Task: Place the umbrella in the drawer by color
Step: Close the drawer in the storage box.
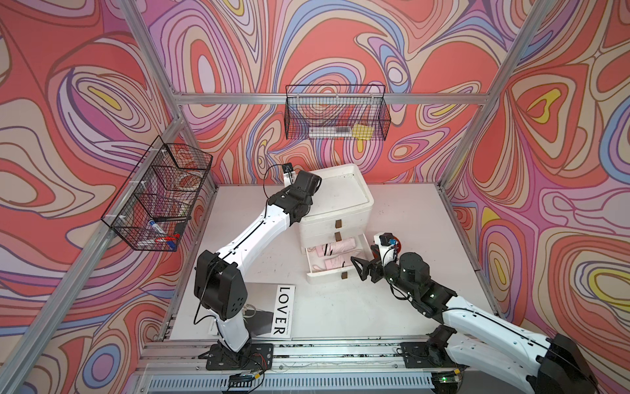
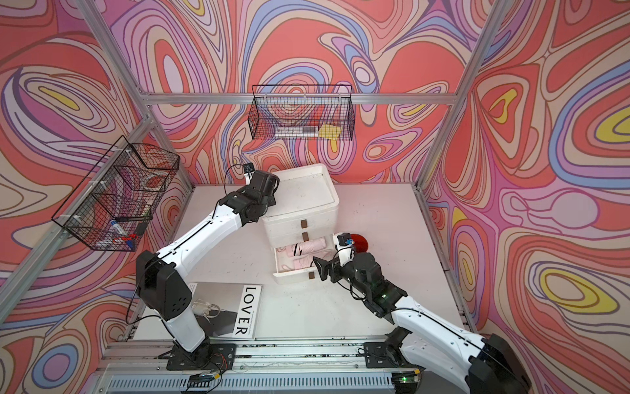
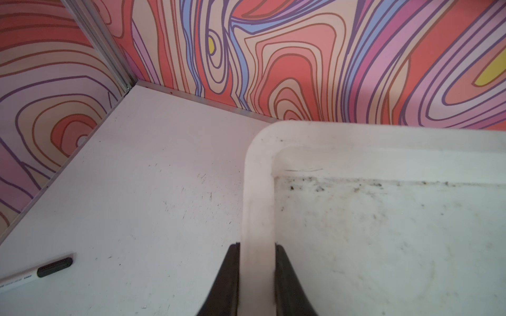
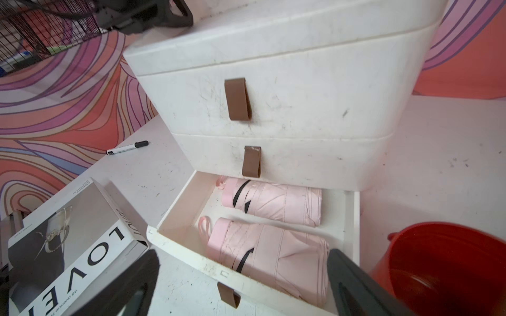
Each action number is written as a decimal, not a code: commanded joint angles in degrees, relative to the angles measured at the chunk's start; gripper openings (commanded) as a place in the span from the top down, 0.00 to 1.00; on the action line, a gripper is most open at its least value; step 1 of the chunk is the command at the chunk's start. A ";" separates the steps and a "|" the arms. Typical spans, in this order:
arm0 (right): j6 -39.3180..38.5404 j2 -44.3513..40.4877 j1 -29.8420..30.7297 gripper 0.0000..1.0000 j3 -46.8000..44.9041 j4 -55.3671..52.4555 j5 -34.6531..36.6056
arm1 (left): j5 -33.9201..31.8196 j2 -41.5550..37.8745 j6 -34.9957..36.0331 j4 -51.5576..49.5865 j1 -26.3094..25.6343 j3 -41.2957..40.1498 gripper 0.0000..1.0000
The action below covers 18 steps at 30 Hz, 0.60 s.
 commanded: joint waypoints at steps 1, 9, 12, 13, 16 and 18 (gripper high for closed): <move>2.83 1.61 2.92 0.02 1.59 -2.48 3.02 | -1.73 -1.66 -10.01 -11.74 0.88 -0.24 1.00; 8.54 4.73 13.17 0.02 -0.94 -4.79 13.27 | -0.72 -5.30 -5.76 -13.48 0.69 -1.92 1.00; 14.13 7.94 13.28 0.02 -3.49 -2.75 13.00 | 3.36 -6.80 -2.16 -11.14 0.72 -4.30 1.00; 15.30 9.26 13.27 0.02 -4.60 -0.58 12.30 | 4.60 -7.31 -1.49 -10.62 0.68 -5.11 1.00; 16.89 13.28 13.27 0.02 -6.72 5.21 11.64 | 8.38 -8.69 0.65 -8.87 0.74 -7.44 1.00; 16.44 16.47 13.31 0.02 -6.95 8.10 12.69 | 10.80 -9.44 1.44 -7.75 0.74 -8.82 1.00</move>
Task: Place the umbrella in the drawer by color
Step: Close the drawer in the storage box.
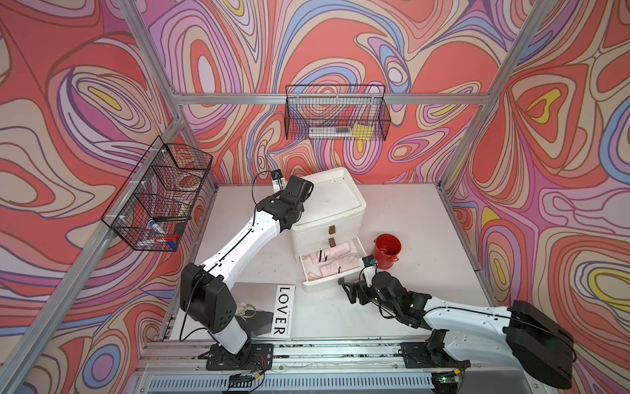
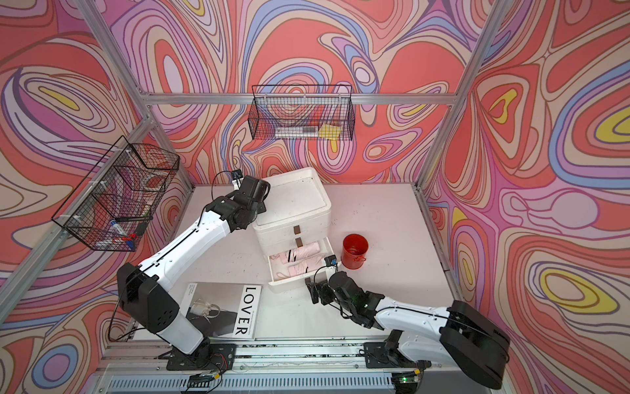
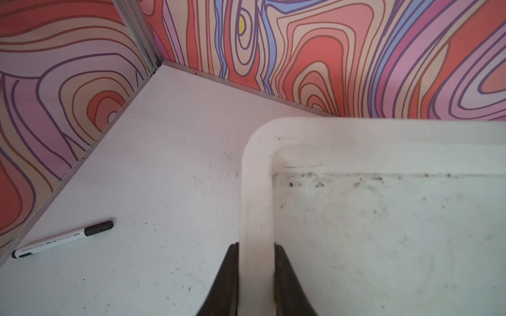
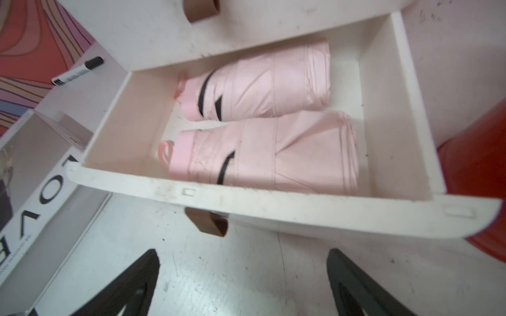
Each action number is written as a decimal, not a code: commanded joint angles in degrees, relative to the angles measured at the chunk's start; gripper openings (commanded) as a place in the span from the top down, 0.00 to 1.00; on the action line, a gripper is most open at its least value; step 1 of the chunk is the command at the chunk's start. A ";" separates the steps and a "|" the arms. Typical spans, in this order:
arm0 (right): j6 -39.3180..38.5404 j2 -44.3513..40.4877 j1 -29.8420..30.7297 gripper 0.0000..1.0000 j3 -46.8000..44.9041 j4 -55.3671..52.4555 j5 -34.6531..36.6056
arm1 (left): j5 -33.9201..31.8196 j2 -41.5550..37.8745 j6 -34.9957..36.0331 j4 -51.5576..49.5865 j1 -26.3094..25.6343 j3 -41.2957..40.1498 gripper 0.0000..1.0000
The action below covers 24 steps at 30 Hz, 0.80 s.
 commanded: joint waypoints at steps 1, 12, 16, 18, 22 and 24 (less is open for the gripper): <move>1.85 4.39 0.28 0.02 -0.31 7.53 2.22 | 10.31 -2.26 2.66 -3.14 -0.08 -3.01 1.00; -4.73 18.24 0.29 0.02 10.09 18.42 7.09 | 23.42 -4.77 0.09 -1.75 -0.55 -8.47 1.00; -6.52 24.31 0.32 0.02 15.63 21.49 8.98 | 23.78 -6.25 -2.43 -0.53 -1.98 -10.53 1.00; -6.62 27.56 0.32 0.02 17.68 24.04 9.32 | 22.51 -6.76 -3.58 -0.19 -3.03 -10.91 1.00; -5.47 32.75 0.31 0.02 19.92 30.70 9.78 | 21.75 -6.47 -5.72 -0.43 -4.25 -10.57 1.00; -5.01 36.22 0.27 0.02 19.91 35.19 9.93 | 22.27 -5.99 -6.17 -0.58 -4.41 -10.31 1.00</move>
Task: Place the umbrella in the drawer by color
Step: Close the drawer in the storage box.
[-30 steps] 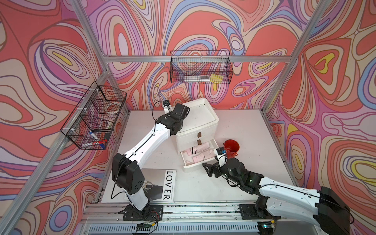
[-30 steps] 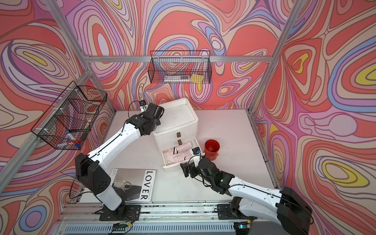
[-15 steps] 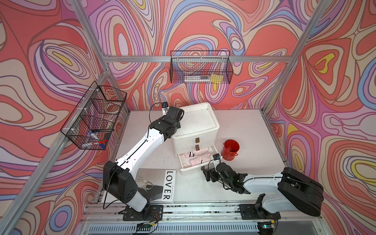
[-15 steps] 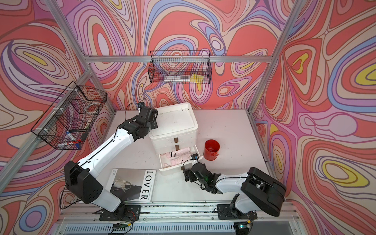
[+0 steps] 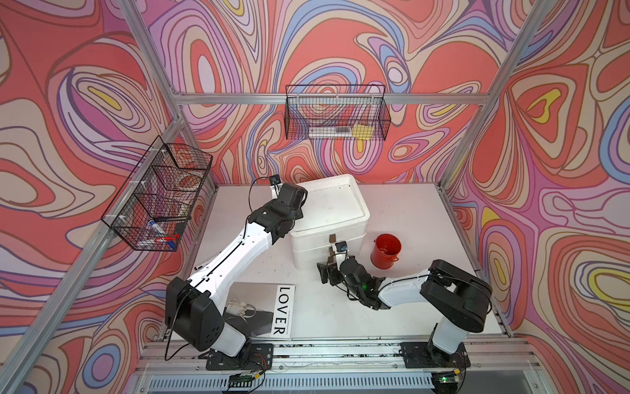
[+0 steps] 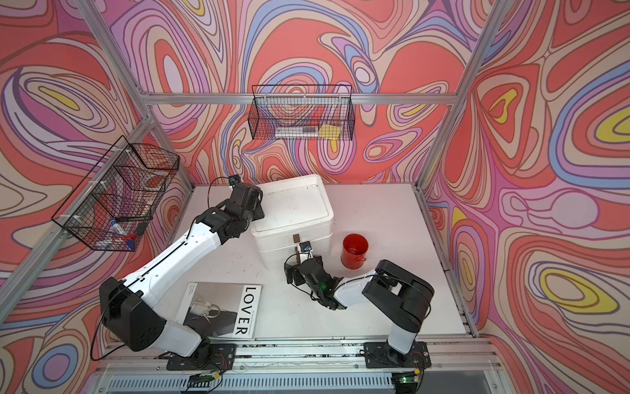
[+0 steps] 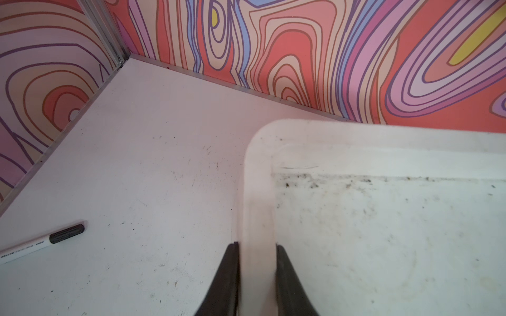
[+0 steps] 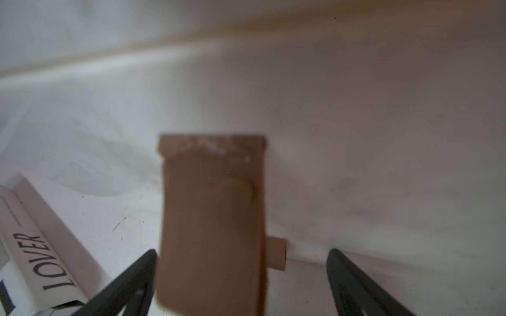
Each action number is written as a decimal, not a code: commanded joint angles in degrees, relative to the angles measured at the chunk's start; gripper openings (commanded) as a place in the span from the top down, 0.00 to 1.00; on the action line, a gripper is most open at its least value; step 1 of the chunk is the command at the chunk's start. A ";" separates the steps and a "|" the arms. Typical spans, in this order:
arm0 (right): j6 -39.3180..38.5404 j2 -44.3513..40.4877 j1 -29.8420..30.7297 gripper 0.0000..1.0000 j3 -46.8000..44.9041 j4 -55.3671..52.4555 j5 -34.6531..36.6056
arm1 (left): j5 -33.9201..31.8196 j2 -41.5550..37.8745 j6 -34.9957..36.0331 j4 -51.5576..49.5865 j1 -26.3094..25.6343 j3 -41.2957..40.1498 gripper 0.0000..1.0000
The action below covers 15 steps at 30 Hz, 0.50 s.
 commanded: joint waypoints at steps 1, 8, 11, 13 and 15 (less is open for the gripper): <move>-0.59 4.29 -1.05 0.02 1.45 14.07 2.19 | 17.02 1.08 -7.05 -7.09 -3.73 -1.69 1.00; 0.51 8.65 -1.07 0.02 -1.31 24.19 2.22 | 16.86 2.66 -5.36 -8.13 -3.73 -0.73 1.00; 0.81 7.89 -1.05 0.02 -1.70 21.94 1.71 | 15.88 2.89 -4.55 -8.24 -3.74 -0.57 1.00; 0.72 6.78 -1.01 0.02 -2.16 19.82 1.38 | 15.73 3.00 -3.94 -8.03 -3.77 -0.55 1.00; 0.64 5.62 -0.88 0.02 -2.77 18.57 1.17 | 15.91 3.30 -3.05 -7.98 -3.77 -0.30 1.00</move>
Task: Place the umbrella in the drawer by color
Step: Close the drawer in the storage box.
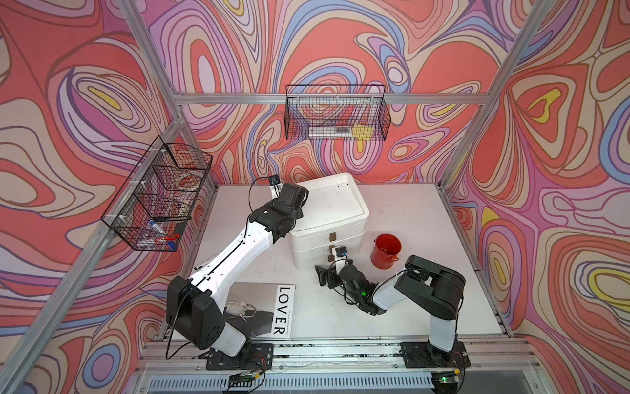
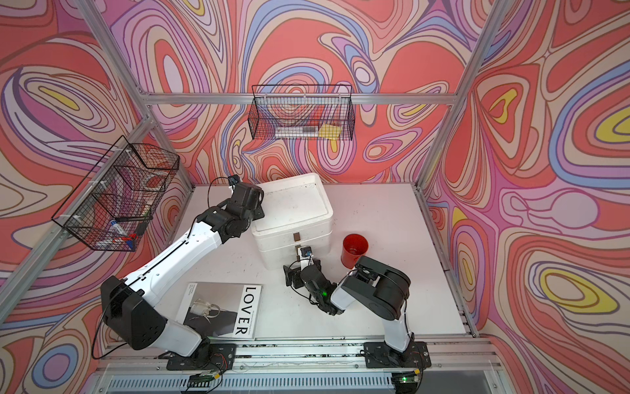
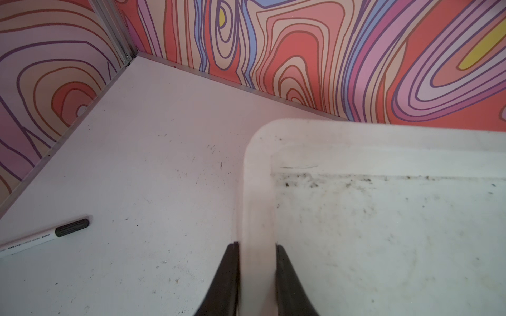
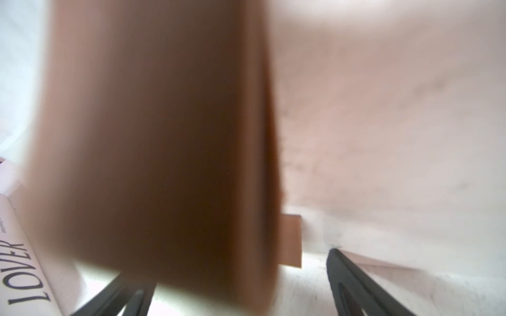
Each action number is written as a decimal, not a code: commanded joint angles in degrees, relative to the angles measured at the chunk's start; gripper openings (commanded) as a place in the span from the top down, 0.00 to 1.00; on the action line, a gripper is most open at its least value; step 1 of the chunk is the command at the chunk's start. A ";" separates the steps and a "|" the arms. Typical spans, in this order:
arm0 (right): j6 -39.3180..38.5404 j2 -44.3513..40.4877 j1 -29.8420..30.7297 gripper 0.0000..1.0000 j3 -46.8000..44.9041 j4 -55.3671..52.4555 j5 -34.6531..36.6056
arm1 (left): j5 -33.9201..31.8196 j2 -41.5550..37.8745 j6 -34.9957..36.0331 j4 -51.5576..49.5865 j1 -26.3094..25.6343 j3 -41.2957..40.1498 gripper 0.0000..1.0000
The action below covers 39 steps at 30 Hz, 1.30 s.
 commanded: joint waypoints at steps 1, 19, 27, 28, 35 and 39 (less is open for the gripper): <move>-0.64 -3.16 -1.13 0.02 -0.35 2.56 0.82 | 17.14 2.76 -1.43 -6.73 -3.60 -0.99 1.00; -5.61 -27.22 0.66 0.02 -2.88 -26.67 0.75 | 15.57 4.10 4.46 -6.55 -3.65 0.18 1.00; -8.78 -49.04 0.61 0.02 -2.84 -46.72 9.22 | 18.78 3.84 6.69 -5.01 -3.60 -0.32 1.00; -9.31 -51.29 0.61 0.02 -2.41 -49.21 10.59 | 19.23 3.63 7.12 -4.72 -3.60 -0.50 1.00; -14.28 -66.45 0.63 0.02 -0.79 -61.92 23.71 | 23.37 1.20 10.36 -1.50 -3.63 -3.70 0.97; -17.11 -70.69 0.63 0.02 -2.82 -61.75 34.69 | 23.59 -0.06 10.29 -1.29 -3.61 -4.91 0.84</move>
